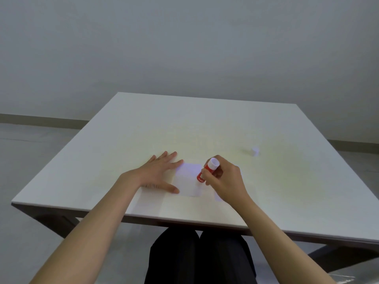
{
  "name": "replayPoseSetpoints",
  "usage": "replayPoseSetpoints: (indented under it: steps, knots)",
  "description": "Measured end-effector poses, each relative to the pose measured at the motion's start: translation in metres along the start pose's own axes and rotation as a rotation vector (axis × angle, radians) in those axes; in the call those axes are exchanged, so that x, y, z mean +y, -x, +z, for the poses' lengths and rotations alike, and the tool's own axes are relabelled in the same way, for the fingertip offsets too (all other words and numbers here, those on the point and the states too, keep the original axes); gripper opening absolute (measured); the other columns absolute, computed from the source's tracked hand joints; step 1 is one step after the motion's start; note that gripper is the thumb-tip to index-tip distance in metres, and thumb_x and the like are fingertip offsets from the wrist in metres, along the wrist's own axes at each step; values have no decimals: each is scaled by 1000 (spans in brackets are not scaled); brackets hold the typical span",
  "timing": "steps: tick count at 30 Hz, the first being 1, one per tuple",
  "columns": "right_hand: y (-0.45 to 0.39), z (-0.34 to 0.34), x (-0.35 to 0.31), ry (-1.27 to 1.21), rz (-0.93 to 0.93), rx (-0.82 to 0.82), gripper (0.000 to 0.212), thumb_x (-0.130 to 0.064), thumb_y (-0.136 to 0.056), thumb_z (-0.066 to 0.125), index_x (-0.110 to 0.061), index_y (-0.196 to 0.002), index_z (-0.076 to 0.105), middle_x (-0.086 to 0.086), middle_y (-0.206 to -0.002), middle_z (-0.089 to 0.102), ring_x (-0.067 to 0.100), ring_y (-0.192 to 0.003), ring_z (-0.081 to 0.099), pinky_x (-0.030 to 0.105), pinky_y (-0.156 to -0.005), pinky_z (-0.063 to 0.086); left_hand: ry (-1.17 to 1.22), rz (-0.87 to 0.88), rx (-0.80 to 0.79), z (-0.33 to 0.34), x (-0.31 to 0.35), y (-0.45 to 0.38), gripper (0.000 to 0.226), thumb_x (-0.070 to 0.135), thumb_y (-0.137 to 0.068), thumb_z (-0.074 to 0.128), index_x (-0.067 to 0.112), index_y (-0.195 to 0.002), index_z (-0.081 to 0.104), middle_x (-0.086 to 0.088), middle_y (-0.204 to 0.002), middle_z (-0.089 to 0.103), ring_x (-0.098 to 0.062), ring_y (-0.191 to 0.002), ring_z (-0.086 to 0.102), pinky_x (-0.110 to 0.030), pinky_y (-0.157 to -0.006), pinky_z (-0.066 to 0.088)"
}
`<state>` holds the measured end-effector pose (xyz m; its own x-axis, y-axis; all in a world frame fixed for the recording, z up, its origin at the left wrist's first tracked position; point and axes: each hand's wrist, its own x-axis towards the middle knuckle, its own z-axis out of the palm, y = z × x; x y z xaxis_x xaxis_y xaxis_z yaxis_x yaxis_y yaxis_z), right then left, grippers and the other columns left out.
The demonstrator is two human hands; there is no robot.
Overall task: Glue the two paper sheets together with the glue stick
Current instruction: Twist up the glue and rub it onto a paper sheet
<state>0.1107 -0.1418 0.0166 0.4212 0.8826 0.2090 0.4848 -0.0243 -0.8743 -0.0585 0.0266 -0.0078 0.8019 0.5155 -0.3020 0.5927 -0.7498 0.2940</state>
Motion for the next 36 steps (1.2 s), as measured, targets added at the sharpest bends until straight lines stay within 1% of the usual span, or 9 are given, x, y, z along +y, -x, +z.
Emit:
replayPoseSetpoints:
  steps: [6,10,14,18,21,27,29,31,36]
  knots:
    - [-20,32,-11,-86,-8,-131,11,-15,-80,61,-5,-79,58,0,-66,71,19,-66,70,35,-68,56,3,8,6,0,1,1,101,66,-71,63,43,-148,2,10,-160,-15,-15,-146,-19,-41,-117,-11]
    - [-41,29,-3,-96,65,-28,14,-14,-82,63,-1,-78,57,4,-69,71,24,-69,71,44,-72,58,-30,20,-8,0,0,1,103,68,-71,62,40,-149,0,7,-160,-16,-17,-146,-20,-42,-116,-11]
    - [-47,22,3,-68,71,136,9,-10,-83,58,-4,-77,54,-8,-62,67,7,-63,66,23,-63,51,-47,23,-10,0,-1,-1,104,70,-70,60,38,-149,0,6,-160,-17,-18,-146,-20,-43,-116,-12]
    - [-20,31,3,-58,28,22,15,-23,-78,57,-9,-78,53,9,-70,69,24,-68,65,33,-63,51,-19,18,2,2,-3,-2,105,71,-68,61,40,-149,1,9,-160,-16,-16,-146,-20,-41,-115,-13]
    - [-11,29,4,-50,2,-46,12,-24,-77,58,-12,-76,54,-9,-66,71,11,-63,65,20,-59,48,0,8,6,2,-1,-1,105,69,-68,63,41,-149,2,9,-160,-15,-15,-146,-20,-39,-115,-13]
    - [-21,10,11,-50,59,143,9,-11,-82,58,-10,-75,54,-21,-60,66,-4,-57,61,7,-57,43,-29,-8,-20,-2,5,2,104,64,-73,64,36,-150,1,5,-160,-17,-18,-146,-20,-42,-115,-14]
    - [-17,8,11,-61,73,167,7,-14,-81,58,-14,-75,55,-21,-63,67,-3,-59,63,8,-59,45,-12,-10,-10,-1,7,4,103,62,-73,64,35,-150,1,6,-160,-17,-17,-145,-22,-42,-115,-15]
    - [-12,4,10,-233,115,205,8,-14,-81,58,-15,-74,59,-10,-67,71,10,-64,68,18,-63,53,21,-12,-4,0,9,5,104,60,-74,66,34,-150,0,6,-159,-18,-16,-145,-23,-42,-115,-17]
    - [-2,-11,-4,-1149,433,202,9,-6,-91,56,-3,-86,62,10,-74,72,25,-68,71,29,-66,60,113,-7,-24,-4,9,7,107,55,-75,69,34,-150,-3,8,-159,-17,-13,-145,-22,-40,-116,-17]
